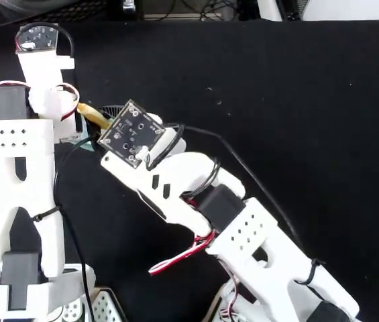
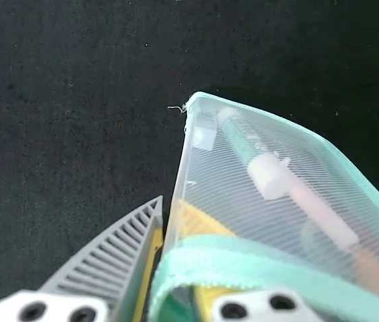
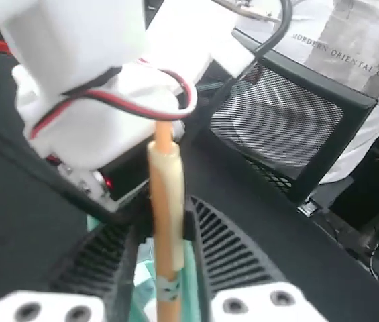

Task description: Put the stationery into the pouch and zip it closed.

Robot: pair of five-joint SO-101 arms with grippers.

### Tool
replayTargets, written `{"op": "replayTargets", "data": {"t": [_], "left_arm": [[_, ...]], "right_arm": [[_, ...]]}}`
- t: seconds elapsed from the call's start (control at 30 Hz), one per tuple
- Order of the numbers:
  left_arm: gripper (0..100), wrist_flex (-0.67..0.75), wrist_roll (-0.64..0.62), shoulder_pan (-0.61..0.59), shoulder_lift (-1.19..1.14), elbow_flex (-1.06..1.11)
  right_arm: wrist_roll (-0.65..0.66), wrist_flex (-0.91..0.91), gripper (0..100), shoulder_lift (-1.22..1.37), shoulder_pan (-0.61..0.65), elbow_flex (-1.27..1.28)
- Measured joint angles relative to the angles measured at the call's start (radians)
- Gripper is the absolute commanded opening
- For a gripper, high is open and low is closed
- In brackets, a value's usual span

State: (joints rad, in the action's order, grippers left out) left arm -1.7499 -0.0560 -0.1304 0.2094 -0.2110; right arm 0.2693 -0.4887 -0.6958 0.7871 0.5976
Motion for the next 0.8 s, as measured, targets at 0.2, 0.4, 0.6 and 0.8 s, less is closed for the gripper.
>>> {"op": "replayTargets", "data": {"t": [0.2,0.4,0.6,0.8], "left_arm": [[3,0.0,0.0,0.0,0.0,0.0],[3,0.0,0.0,0.0,-0.002,0.0],[3,0.0,-0.002,0.0,-0.002,0.002],[3,0.0,-0.002,0.0,-0.005,0.002]], "right_arm": [[-0.106,0.068,1.2,-0.144,-0.021,0.11],[-0.311,0.411,1.2,-0.269,-0.114,0.397],[-0.319,0.535,1.2,-0.281,-0.121,0.545],[-0.319,0.56,1.2,-0.311,-0.118,0.623]]}}
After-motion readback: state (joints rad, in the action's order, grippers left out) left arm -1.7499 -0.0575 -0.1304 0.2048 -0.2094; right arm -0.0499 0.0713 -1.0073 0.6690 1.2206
